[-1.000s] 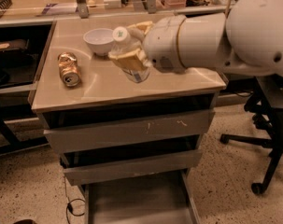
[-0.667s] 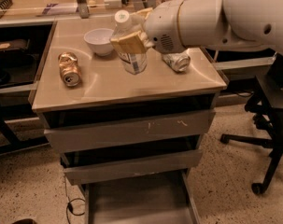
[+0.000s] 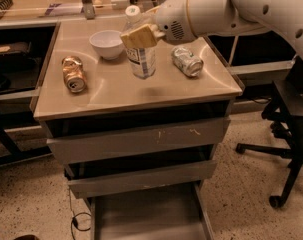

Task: Pick blue plastic bottle from bottom drawer and place on counter

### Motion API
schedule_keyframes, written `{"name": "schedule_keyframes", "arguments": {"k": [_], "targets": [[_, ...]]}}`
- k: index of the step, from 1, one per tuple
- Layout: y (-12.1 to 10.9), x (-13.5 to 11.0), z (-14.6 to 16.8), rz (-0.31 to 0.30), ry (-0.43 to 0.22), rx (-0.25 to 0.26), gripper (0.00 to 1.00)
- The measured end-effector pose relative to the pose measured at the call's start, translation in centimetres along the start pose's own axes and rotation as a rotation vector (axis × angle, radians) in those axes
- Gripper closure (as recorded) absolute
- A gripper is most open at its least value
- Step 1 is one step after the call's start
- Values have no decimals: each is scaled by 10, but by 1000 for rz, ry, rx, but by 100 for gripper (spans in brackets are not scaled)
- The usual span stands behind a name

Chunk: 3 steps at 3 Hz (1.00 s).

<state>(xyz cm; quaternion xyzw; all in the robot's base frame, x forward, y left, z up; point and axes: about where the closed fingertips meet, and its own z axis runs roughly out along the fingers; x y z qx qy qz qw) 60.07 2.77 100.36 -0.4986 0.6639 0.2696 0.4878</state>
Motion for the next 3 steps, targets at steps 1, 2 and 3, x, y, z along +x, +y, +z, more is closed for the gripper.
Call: {"name": "schedule_keyframes", "arguments": {"k": [1,2,3], "targets": [[-13,11,12,49,36,-47,100],[-25,17,23,79,70,-91,100],[-36,19,32,96,101,-126,100]]}}
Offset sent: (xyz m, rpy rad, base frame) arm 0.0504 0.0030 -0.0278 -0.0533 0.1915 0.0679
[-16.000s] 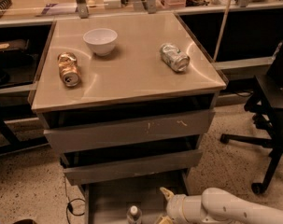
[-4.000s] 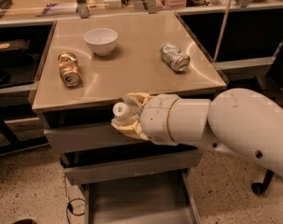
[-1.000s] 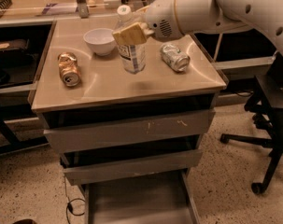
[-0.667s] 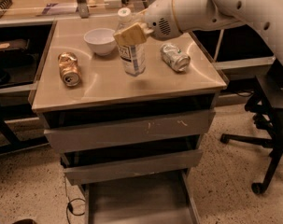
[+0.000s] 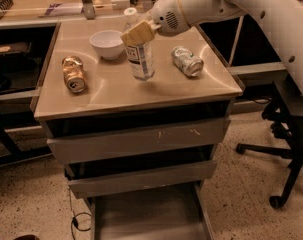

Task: Pick blue plastic bottle from bottom drawer and place on counter

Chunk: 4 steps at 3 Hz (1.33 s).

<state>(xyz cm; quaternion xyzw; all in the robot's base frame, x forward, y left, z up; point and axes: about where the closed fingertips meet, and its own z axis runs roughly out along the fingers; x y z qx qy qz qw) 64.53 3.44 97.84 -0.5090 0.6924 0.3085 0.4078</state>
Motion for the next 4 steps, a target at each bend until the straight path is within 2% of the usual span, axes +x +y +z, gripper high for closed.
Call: {"name": "schedule_keyframes", "arguments": {"k": [3,4], "targets": [[-22,19,17,62,66,-77,100],[-28,23,20,75,58,-90,100]]}}
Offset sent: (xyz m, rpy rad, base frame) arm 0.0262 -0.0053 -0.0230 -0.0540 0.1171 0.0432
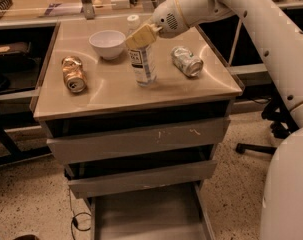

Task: Pick blue plastic bottle from bottom drawer and place on counter

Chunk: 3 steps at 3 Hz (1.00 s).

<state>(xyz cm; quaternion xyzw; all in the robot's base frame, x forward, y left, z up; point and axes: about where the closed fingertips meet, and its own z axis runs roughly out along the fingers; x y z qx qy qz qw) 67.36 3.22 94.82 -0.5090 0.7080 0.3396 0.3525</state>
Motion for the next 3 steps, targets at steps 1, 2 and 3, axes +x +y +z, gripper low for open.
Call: {"name": "schedule_keyframes", "arguments": {"k": [1,2,3], "targets": [[-8,-1,-2,8,-35,-7,100],[-15,1,-2,18,-83,-15,100],[-20,6,-1,32,-106,-19,100]]}}
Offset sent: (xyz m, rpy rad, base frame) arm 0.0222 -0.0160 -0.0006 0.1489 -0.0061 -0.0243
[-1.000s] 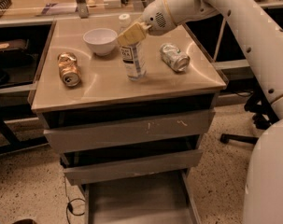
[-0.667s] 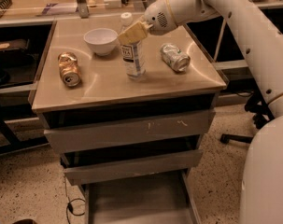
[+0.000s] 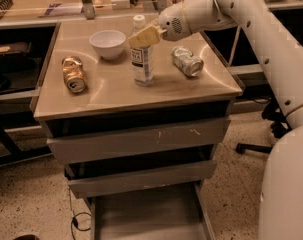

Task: Pick blue plastic bottle from bottom drawer and place on counter

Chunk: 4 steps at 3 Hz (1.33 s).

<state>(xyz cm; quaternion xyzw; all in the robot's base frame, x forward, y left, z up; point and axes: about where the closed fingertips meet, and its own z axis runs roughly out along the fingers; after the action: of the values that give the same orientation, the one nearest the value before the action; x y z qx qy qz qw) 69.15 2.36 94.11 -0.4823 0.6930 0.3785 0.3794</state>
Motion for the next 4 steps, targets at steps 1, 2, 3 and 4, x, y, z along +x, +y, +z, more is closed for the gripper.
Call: {"name": "schedule_keyframes", "arguments": {"k": [1,2,3,4], "targets": [[-4,7,2,16,-12,-4,100],[-3,3,0,16,-12,-4,100],[-3,3,0,16,-12,-4,81],[-3,3,0,16,-12,-4,58]]}}
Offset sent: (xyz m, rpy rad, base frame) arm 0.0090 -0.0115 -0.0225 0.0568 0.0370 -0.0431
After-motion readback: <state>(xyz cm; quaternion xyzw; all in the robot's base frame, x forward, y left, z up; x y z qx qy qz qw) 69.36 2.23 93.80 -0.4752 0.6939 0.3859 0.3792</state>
